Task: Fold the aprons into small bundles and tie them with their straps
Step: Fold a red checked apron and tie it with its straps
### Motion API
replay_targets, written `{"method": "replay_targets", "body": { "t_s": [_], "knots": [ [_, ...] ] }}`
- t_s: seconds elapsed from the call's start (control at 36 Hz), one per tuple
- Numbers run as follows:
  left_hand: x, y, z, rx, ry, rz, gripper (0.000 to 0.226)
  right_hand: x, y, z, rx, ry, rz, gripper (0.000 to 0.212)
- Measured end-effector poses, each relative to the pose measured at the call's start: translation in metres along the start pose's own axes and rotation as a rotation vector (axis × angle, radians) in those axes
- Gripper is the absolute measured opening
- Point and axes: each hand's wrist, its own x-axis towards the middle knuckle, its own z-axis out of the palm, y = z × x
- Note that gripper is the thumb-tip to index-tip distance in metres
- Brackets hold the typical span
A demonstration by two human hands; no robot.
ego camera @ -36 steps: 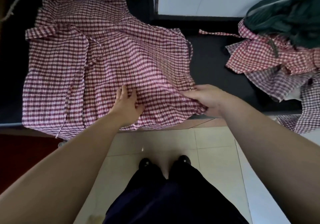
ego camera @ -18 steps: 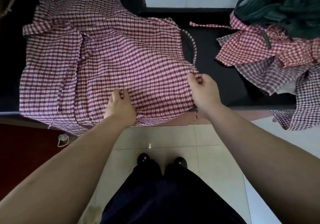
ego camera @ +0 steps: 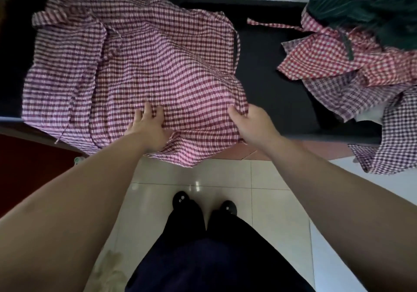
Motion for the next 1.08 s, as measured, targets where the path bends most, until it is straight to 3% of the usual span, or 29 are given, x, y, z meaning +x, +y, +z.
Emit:
{"method": "replay_targets", "body": {
  "t_s": [0.08,0.14,0.28,0.39,0.5,0.56,0.64,0.69,0.86,0.94,1.03,1.08],
  "knots": [
    [0.000,0.002,0.000,-0.019,0.004,-0.013,0.077,-0.005,0.013,-0.014,-0.039,-0.408,0.266,0.024],
    [0.000,0.003,0.001,-0.020,0.011,-0.019,0.079,-0.008,0.022,-0.015,-0.079,-0.486,0.394,0.022],
    [-0.004,0.008,0.005,0.001,0.010,-0.045,0.085,-0.003,0.037,-0.010,-0.127,-0.207,0.526,0.022],
    [-0.008,0.006,0.000,0.012,0.019,-0.054,0.080,0.005,0.027,-0.016,-0.310,-0.115,0.393,0.031],
    [-0.016,0.008,-0.007,0.005,0.077,-0.074,0.064,0.025,0.005,-0.021,-0.078,0.105,0.214,0.037],
    [-0.019,0.008,-0.012,-0.037,0.161,-0.066,0.054,0.035,-0.004,-0.020,0.002,0.128,0.197,0.036],
    [-0.018,0.005,-0.019,-0.137,0.259,-0.030,0.050,0.047,-0.013,-0.017,0.074,0.139,0.233,0.060],
    [-0.014,0.003,-0.025,-0.155,0.283,0.008,0.051,0.054,-0.018,-0.013,0.132,0.129,0.284,0.064],
    [0.018,-0.010,-0.050,-0.100,0.201,0.099,0.061,0.080,-0.040,0.000,0.113,0.099,0.387,0.039],
    [0.037,-0.016,-0.061,-0.006,0.140,0.154,0.068,0.094,-0.057,0.002,0.034,0.173,0.231,0.014],
    [0.059,-0.018,-0.074,0.105,0.050,0.224,0.076,0.100,-0.086,0.008,0.116,0.142,0.111,0.032],
    [0.069,-0.014,-0.076,0.162,-0.019,0.243,0.083,0.101,-0.102,0.014,0.213,0.072,0.085,0.025]
  ]
}}
